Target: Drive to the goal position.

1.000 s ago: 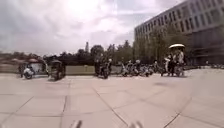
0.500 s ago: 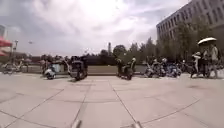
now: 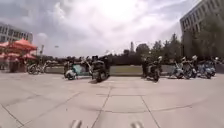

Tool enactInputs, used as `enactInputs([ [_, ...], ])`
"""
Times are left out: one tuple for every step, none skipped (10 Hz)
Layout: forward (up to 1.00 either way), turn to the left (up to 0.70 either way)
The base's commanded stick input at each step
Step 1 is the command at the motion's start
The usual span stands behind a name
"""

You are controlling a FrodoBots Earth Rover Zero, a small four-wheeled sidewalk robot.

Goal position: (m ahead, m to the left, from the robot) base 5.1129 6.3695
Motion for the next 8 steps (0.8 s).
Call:
enactInputs([
  [0.85,0.33],
  [0.85,0.33],
  [0.85,0.33],
  [0.85,0.33],
  [0.85,0.33],
  [0.85,0.33],
  [0.85,0.33],
  [0.85,0.33],
])
